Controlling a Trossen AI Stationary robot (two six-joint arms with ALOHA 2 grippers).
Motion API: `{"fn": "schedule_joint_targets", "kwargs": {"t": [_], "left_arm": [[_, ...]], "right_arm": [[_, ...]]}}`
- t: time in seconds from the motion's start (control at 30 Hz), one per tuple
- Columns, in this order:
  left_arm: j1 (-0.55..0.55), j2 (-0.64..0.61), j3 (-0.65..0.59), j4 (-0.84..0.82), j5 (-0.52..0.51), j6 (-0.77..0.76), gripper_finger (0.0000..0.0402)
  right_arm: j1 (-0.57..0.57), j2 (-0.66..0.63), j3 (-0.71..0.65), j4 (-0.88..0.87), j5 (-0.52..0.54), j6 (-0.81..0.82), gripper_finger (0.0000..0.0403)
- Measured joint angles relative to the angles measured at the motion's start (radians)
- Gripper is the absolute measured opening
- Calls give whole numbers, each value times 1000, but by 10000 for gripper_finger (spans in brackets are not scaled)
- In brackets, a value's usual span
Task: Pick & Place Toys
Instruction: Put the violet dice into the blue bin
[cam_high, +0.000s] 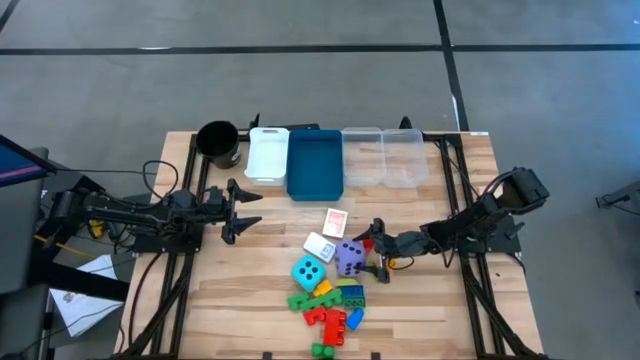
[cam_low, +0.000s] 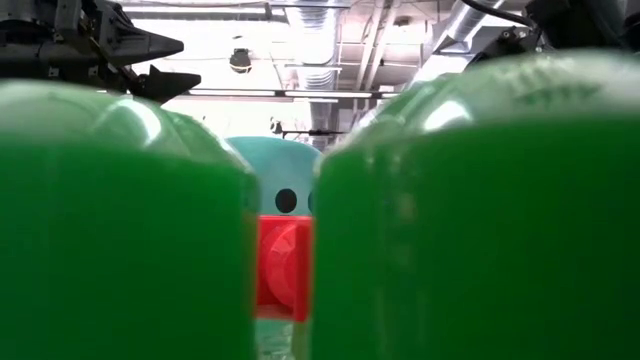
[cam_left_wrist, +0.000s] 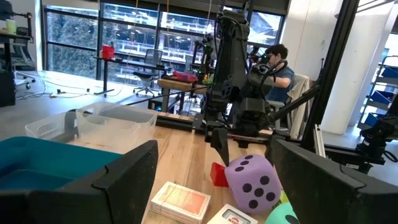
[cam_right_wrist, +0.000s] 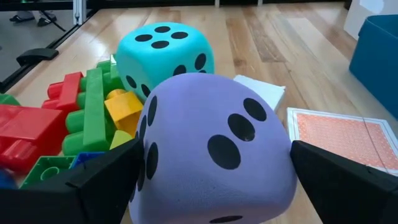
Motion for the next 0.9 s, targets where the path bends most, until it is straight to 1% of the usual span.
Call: {"fn": "schedule_joint_targets", "kwargs": {"t": [0.23, 0.67, 0.9], "left_arm": [[0, 0, 0, 0, 0, 0, 310], [0, 0, 0, 0, 0, 0, 310], [0, 0, 0, 0, 0, 0, 310]], "right_arm": [[0, -3, 20, 41, 2, -46, 400], [0, -8, 68, -1, 5, -57, 400], [-17, -9, 71, -24, 5, -58, 400]]}}
